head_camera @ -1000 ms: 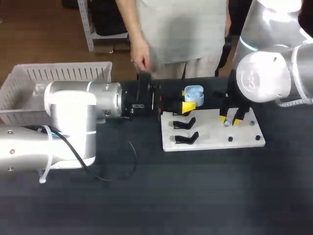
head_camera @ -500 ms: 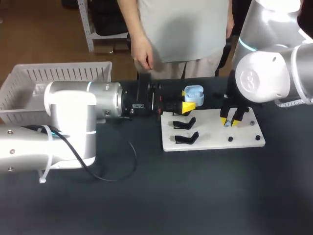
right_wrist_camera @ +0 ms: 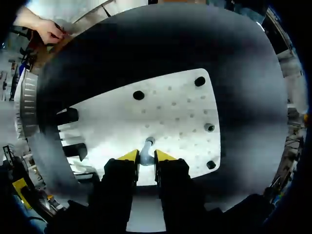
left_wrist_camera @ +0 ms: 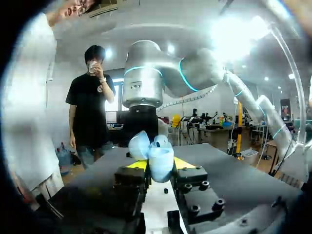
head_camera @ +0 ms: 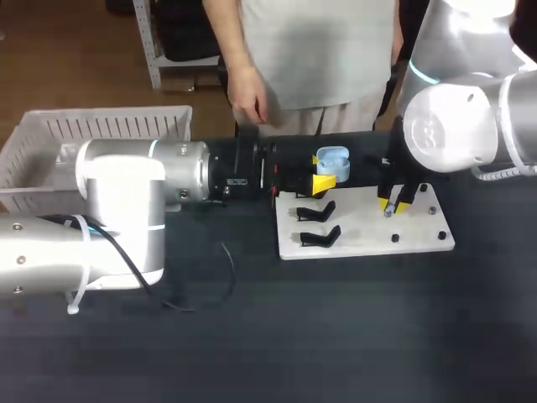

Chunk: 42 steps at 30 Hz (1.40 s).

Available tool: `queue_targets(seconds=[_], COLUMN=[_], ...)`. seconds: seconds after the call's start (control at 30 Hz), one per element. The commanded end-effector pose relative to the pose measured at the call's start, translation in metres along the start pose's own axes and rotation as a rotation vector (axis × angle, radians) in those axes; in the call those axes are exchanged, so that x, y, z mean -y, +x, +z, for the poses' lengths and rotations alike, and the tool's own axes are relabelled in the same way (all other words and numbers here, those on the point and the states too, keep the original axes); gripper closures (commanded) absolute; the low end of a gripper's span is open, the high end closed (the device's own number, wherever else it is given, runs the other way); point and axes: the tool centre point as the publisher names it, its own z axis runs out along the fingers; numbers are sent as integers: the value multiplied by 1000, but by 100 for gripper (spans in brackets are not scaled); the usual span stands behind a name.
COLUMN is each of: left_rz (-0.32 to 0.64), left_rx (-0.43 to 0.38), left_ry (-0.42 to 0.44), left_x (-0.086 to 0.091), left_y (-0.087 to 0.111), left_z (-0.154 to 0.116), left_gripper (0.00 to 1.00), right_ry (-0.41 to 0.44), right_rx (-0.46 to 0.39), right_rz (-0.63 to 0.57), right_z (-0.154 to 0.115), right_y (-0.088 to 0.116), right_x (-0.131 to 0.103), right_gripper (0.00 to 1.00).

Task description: Pick up each earbud case from the left stands, insert the matching earbuds, close the lid, and place the case in the box.

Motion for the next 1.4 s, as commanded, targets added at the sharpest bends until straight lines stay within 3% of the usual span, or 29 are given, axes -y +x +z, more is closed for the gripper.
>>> queue_targets(seconds=[0.03,0.3,0.67,0.8,1.0,1.2,1.4], left_rz=[3,3,3,3,3,3,3], left_rx=[3,3,3,3,3,3,3], left_ry=[-3,-3,-3,-3,-3,-3,-3], left_x=[0,0,0,0,0,0,0], left_y=[1,1,1,1,1,1,1], left_z=[0,0,0,0,0,0,0], left_gripper=[100,100,100,100,100,100,100], right_ry=[-7,-38,-67,-55,-23,-14,-8], right_rx=[14,24,3,66,111,105,97], right_rz=[-5,2,17,-50,-130,-218,-240], right_z=[-12,-45,-115,-141,-156,-162,-162], right_y=[9,19,42,56,74,91,93], right_x=[3,9,12,0,-26,-60,-64], right_gripper=[100,100,100,100,100,100,100])
